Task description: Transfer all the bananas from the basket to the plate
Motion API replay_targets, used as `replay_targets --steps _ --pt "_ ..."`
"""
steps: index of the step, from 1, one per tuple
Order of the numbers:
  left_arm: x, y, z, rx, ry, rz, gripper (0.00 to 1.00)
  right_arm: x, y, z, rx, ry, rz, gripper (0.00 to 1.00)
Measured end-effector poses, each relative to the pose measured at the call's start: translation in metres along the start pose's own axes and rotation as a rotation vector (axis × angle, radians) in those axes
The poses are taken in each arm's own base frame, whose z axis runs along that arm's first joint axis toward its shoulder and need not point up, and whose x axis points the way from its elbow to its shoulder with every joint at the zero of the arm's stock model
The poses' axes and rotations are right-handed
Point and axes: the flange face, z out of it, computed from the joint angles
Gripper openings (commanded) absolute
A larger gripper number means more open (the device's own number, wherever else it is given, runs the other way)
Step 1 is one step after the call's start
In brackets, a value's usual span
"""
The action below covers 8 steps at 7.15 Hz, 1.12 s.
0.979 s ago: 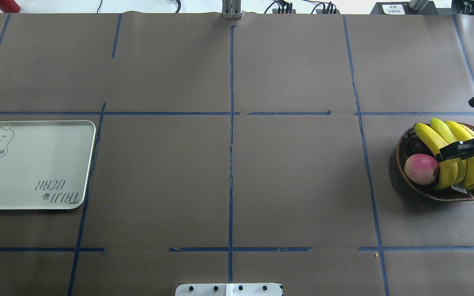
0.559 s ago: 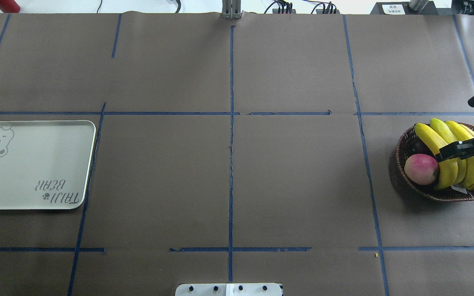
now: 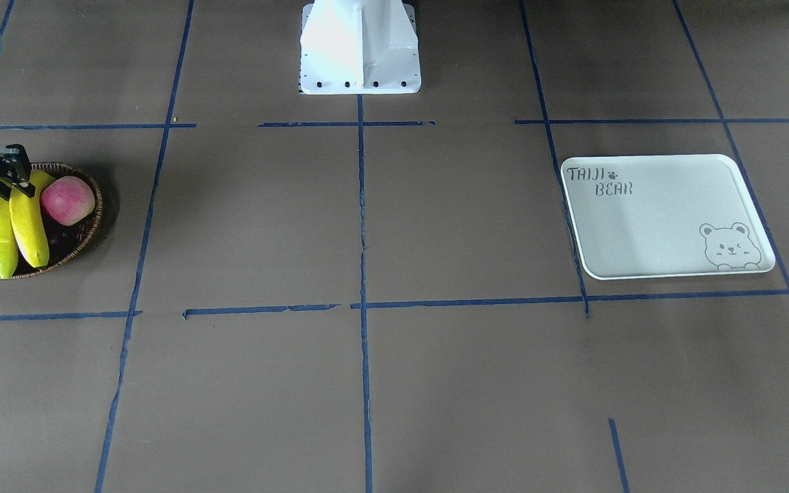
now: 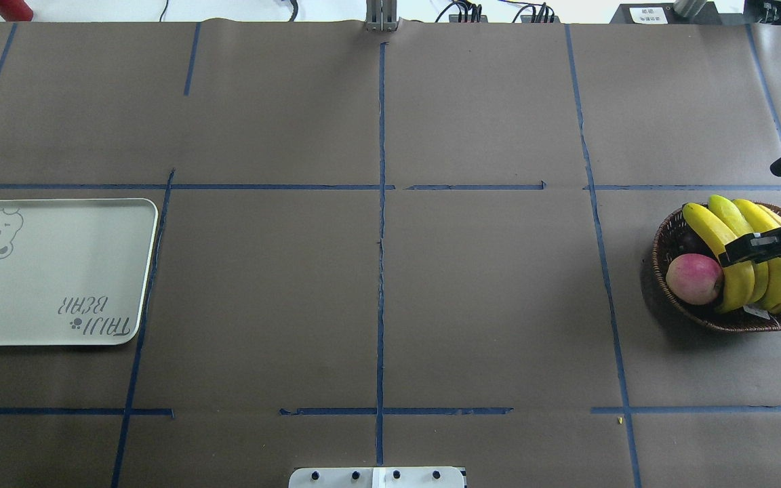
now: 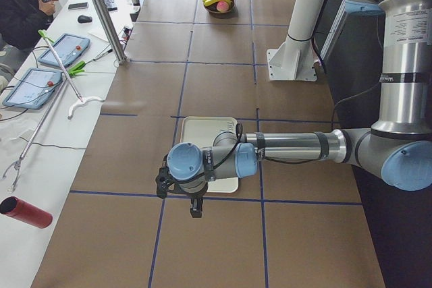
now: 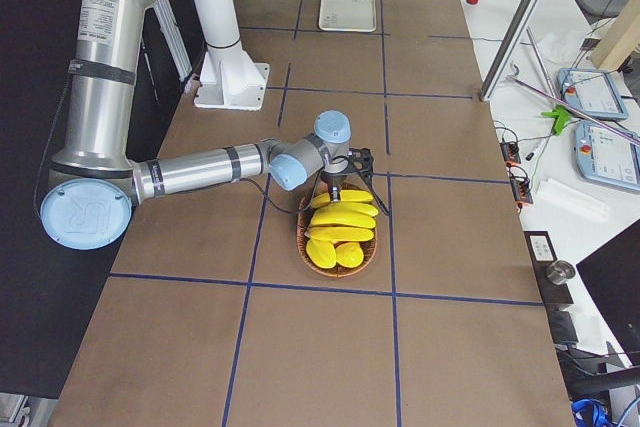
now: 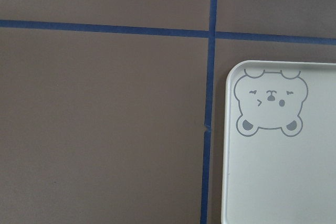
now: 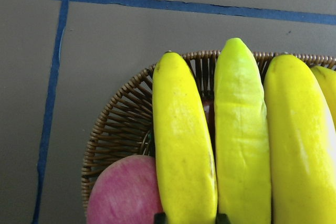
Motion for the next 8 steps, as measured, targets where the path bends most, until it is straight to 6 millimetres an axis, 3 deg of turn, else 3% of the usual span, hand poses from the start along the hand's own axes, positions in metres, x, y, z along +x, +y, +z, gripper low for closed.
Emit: replay_targets --steps 1,3,4,6,8 --pt "0.0 0.0 0.0 0.0 0.0 0.0 1.0 0.0 0.0 0.0 0.001 0.0 -0.001 0.03" --pt "0.0 0.0 0.0 0.001 0.0 0.0 1.0 -0.003 0.001 -0.011 0.019 -0.008 -0.008 0.0" --pt "0.001 0.0 -0.001 0.002 0.0 0.0 1.0 -0.007 0.003 -0.032 0.051 -0.024 -0.012 0.0" --pt "0.002 0.001 -0.002 0.004 0.001 0.002 1.0 -0.012 0.012 -0.093 0.124 -0.088 -0.008 0.0" --pt "0.015 -0.003 -0.012 0.024 0.001 0.011 1.0 -0.021 0.016 -0.145 0.156 -0.211 -0.011 0.0"
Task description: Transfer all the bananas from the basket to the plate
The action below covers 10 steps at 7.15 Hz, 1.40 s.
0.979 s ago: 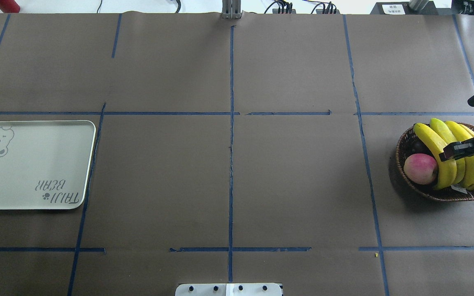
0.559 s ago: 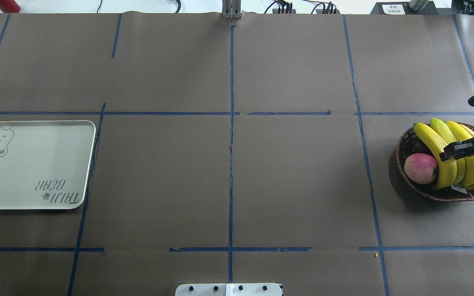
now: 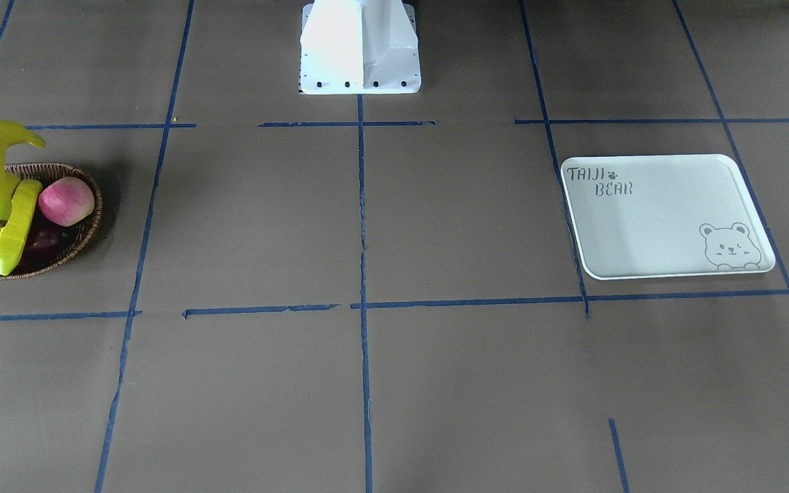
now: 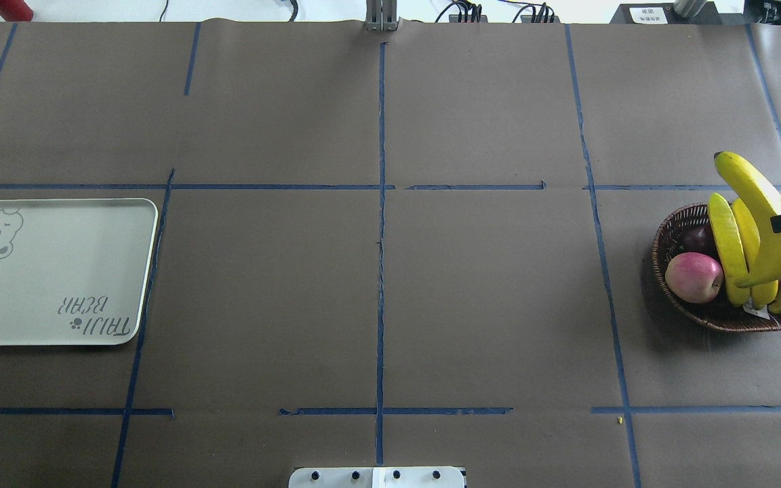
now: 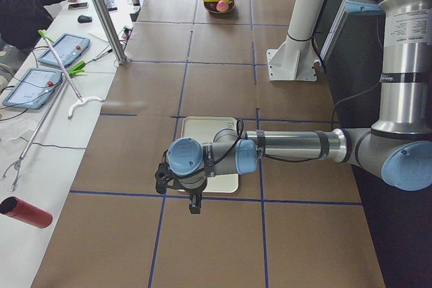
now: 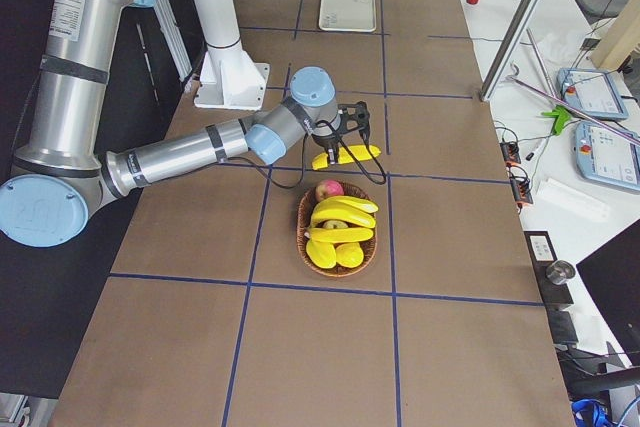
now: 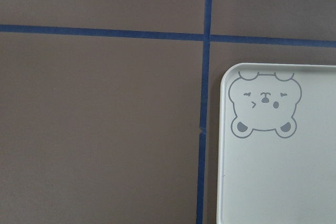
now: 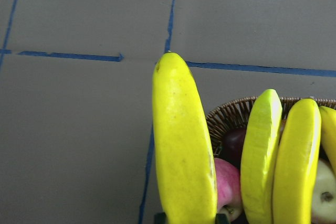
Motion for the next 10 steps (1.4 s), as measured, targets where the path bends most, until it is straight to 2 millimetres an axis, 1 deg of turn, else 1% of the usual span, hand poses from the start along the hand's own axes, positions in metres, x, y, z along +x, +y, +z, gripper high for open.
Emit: replay_targets --steps 1,2,3,4,5,6,7,8,9,10 --pt "0.011 -0.005 -0.008 0.017 0.001 -0.011 1.0 -0.012 -0.007 -0.009 0.007 -0.04 0.005 0.0" --pt "0.024 -0.012 -0.018 0.041 0.006 -0.014 1.0 -0.034 -0.021 -0.011 0.015 -0.076 0.028 0.0" --pt "0.04 -0.016 -0.028 0.071 0.043 0.01 1.0 -0.073 -0.039 -0.007 0.015 -0.125 0.067 0.0" --pt "0.057 -0.02 -0.035 0.102 0.117 0.039 1.0 -0.124 -0.055 0.0 0.003 -0.185 0.11 0.0" --pt "0.082 -0.024 -0.04 0.128 0.185 0.054 0.99 -0.181 -0.065 0.009 -0.007 -0.241 0.155 0.0" --pt "0.118 -0.029 -0.039 0.142 0.228 0.047 0.99 -0.235 -0.068 0.023 -0.001 -0.282 0.194 0.0" --pt "0.159 -0.034 -0.032 0.149 0.269 0.016 0.99 -0.281 -0.06 0.042 0.011 -0.309 0.214 0.0" --pt "0.203 -0.036 -0.023 0.152 0.321 -0.027 0.99 -0.317 -0.043 0.062 0.029 -0.327 0.21 0.01" --pt "0.244 -0.037 -0.018 0.162 0.371 -0.07 0.98 -0.344 -0.023 0.08 0.048 -0.339 0.197 0.01" --pt "0.287 -0.042 -0.014 0.176 0.408 -0.111 0.98 -0.363 -0.006 0.093 0.065 -0.345 0.187 0.01"
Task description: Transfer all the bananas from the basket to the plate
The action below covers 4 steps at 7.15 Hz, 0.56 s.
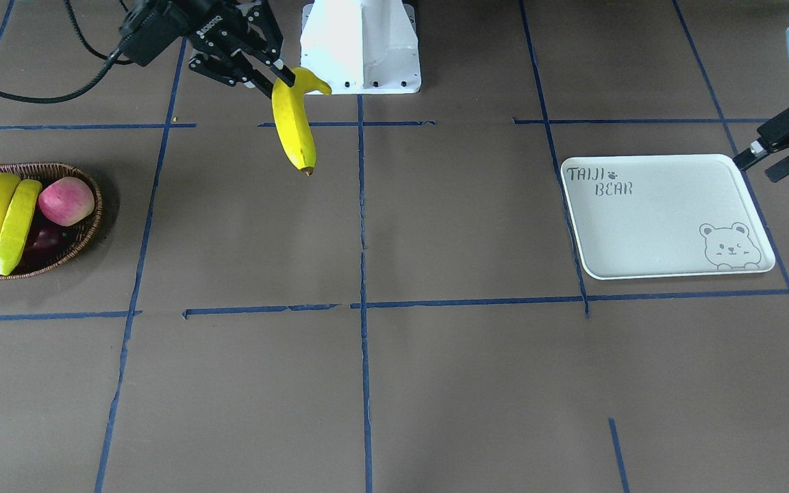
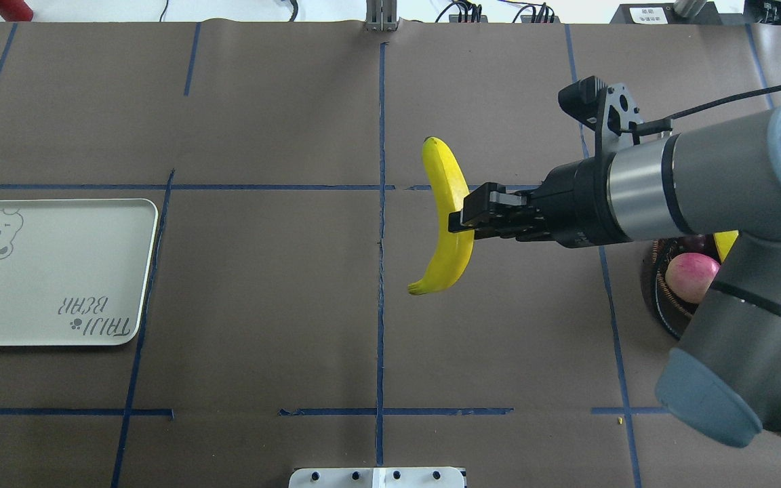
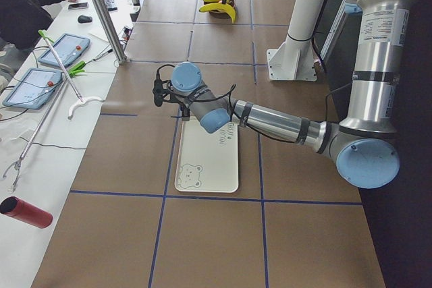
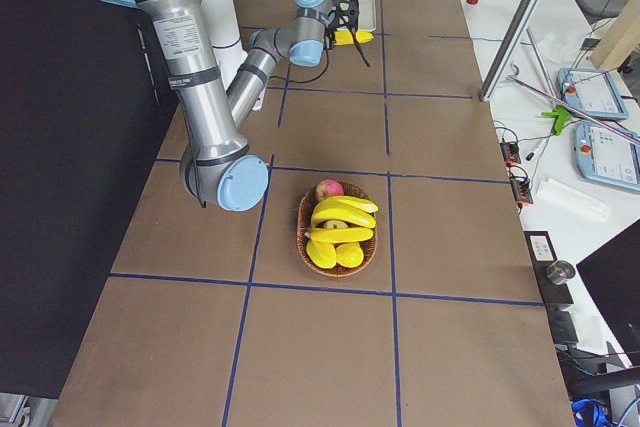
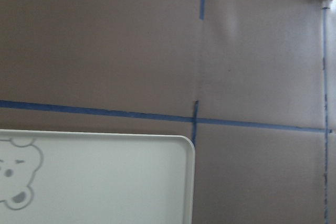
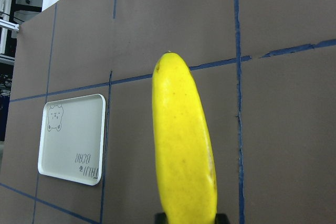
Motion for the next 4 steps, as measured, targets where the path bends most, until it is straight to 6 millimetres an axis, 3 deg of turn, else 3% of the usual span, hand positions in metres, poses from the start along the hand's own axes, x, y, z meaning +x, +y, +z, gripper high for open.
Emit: replay_targets --steps 2,4 --pt "0.094 0.004 0.049 0.021 0.093 -0.14 0.98 -0.015 0.026 0.018 0.006 -0.02 -0.018 0.01" --pt "0.184 0.028 0.08 -0.035 0.219 -0.292 0.98 -0.034 0.041 0.027 -0.006 -0.053 -0.033 0.01"
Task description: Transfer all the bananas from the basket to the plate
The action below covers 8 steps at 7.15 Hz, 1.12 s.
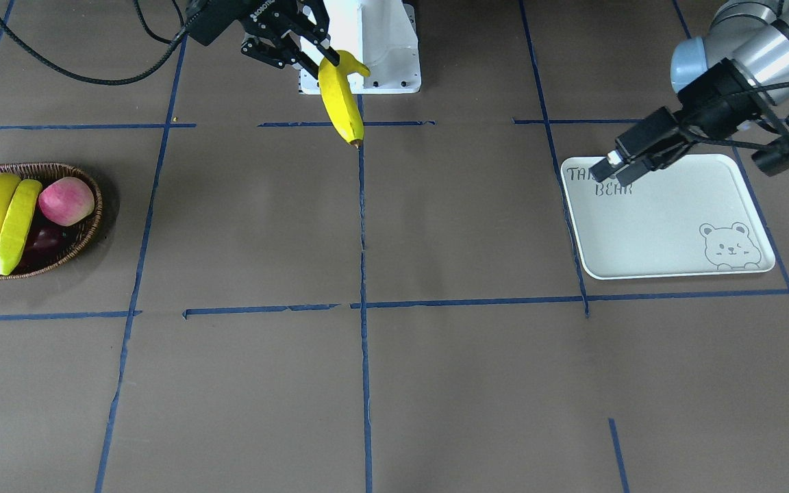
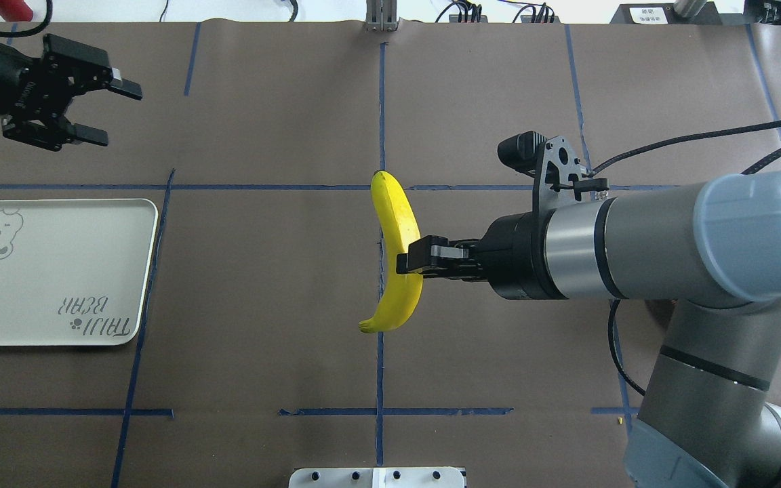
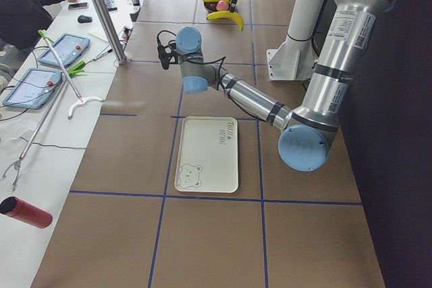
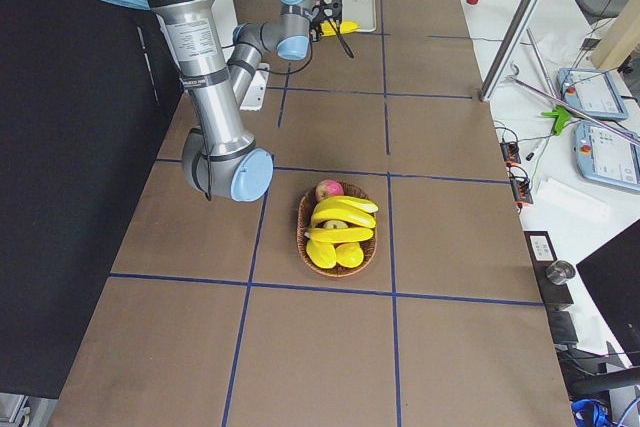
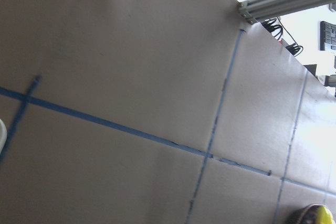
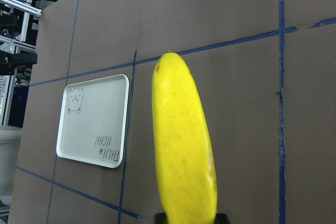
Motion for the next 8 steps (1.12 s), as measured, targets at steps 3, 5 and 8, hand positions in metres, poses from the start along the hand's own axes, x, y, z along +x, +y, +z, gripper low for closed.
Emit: replay_targets --steps 3,5,8 --pt "0.067 0.105 0.059 -0.07 0.146 -0.138 0.98 -0.013 0.009 0.007 0.005 -0.02 -0.007 0.01" --pt "0.085 0.148 0.093 -0.109 0.173 -0.162 0.98 -0.014 0.011 0.008 0.003 -0.022 -0.008 0.01" --pt "0.096 0.189 0.142 -0.108 0.161 -0.18 0.96 -0.017 0.015 0.01 -0.003 -0.028 -0.01 0.01"
